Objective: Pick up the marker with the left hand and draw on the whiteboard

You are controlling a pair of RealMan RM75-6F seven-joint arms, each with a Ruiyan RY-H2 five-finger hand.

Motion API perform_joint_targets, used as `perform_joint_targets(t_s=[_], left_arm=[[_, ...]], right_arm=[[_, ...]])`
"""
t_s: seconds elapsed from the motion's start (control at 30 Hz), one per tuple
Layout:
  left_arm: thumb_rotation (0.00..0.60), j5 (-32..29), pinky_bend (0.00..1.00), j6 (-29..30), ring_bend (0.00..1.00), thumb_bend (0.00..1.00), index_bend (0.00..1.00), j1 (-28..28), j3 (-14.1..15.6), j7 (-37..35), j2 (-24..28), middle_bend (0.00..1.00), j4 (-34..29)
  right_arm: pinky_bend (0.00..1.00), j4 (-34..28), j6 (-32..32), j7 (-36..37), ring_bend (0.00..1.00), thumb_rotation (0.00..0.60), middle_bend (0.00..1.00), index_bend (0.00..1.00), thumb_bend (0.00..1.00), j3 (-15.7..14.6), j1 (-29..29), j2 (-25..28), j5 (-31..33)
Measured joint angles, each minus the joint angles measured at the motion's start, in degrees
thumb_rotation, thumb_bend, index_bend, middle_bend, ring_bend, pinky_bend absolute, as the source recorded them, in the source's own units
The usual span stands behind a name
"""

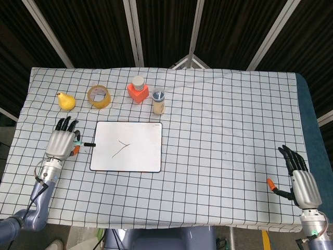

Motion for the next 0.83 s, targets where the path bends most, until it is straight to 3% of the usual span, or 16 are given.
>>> perform_joint_targets(t_s=[0.17, 0.4, 0.63, 0.83], left_arm=[[0.600, -0.60, 0.00, -0.01, 0.00, 0.20, 0.18, 0.79, 0.20, -0.24, 0.02, 0.00, 0.05], [0.600, -0.37, 0.00, 2.36, 0.00, 0.20, 0.16, 2.49, 0.13, -2.43, 1.45, 0.00, -2.89], [0.600, 2.41, 0.00, 10.69, 0.00, 0.19, 0.11, 7.07, 0.22, -7.56, 6.11, 0.00, -12.73], [0.600, 9.20, 0.00, 20.83, 0.00, 0.18, 0.07, 13.43, 3.29, -9.87, 13.96, 0.00, -22.94]], right_arm=[[0.00, 0.02, 0.09, 0.01, 0.00, 0.600, 0.00, 0.00, 0.32, 0.00, -0.05, 0.03, -0.06], [0.00, 0.14, 0.22, -0.02, 0.00, 0.600, 0.00, 0.00, 0.32, -0.01, -0.09, 0.08, -0.17], [0.00, 0.72, 0.41, -0.72, 0.00, 0.600, 0.00, 0.00, 0.32, -0.04, -0.05, 0.05, -0.61], [0.00, 1.05, 0.46, -2.04, 0.00, 0.600, 0.00, 0.00, 0.32, -0.26, -0.02, -0.20, -0.98]])
